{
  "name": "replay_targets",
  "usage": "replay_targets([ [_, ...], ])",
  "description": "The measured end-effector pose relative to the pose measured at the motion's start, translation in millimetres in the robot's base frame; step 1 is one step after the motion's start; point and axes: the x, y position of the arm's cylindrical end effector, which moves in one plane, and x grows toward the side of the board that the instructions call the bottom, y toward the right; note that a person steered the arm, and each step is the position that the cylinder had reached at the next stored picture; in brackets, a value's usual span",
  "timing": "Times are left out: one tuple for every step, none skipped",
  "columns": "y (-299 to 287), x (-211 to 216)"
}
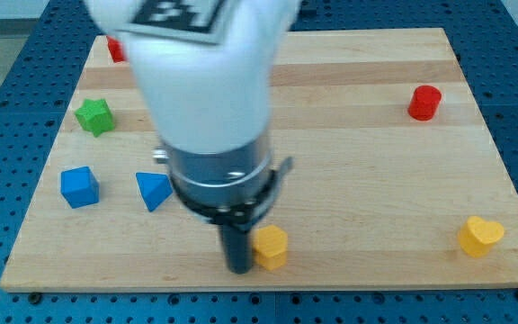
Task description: Push blue block slightly towards down
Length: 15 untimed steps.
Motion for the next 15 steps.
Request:
replay_targets([
  [26,0],
  [-6,0],
  [-38,-20],
  [-37,-68],
  [-55,-105],
  [-95,-109],
  [-126,-109],
  [-147,-104],
  [-145,-97],
  [-138,-97],
  [-152,-79],
  [-160,-55],
  [-174,-40],
  [-169,-39],
  [-147,-71],
])
